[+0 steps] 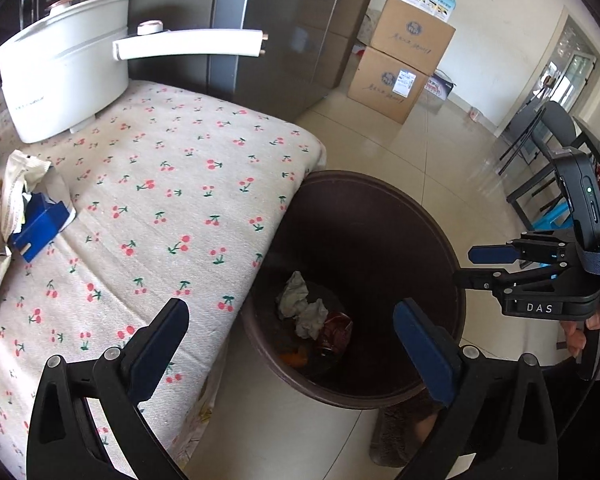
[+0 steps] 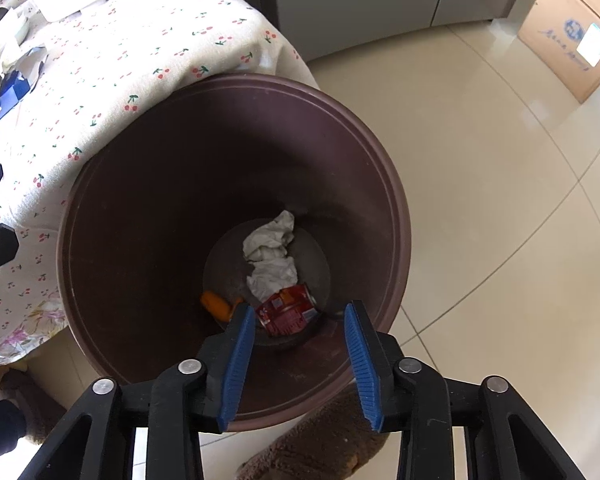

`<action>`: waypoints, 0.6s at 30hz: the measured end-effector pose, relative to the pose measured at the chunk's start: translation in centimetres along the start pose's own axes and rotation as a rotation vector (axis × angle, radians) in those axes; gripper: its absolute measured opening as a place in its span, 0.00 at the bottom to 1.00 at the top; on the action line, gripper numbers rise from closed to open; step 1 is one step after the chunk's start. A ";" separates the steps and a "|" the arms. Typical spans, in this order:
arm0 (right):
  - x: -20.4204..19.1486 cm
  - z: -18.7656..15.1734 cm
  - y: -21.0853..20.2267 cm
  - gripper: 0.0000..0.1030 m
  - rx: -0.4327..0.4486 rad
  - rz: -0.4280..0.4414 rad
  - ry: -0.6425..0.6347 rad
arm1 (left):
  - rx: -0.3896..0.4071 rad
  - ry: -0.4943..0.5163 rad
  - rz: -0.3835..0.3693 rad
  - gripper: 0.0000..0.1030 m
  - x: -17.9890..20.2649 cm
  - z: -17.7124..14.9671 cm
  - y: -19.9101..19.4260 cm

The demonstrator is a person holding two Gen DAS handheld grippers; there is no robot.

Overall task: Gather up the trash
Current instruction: 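Carry the peel and can over the bin and open both tools to drop them, then move the left tool to the milk carton and grasp it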

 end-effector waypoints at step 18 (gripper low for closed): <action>-7.5 2.9 -1.5 0.74 0.055 0.020 -0.096 | 0.066 -0.158 0.146 1.00 -9.3 -3.3 -9.3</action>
Point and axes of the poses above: each gripper's, at about its wrist camera, not at the fingertips, and y roughly the way its jaws point, x to its right, z to its top, the point moved 1 cm from there along y, roughly the way its jaws point, and after that the axes turned 1 degree about -y, right-handed, at the moved point
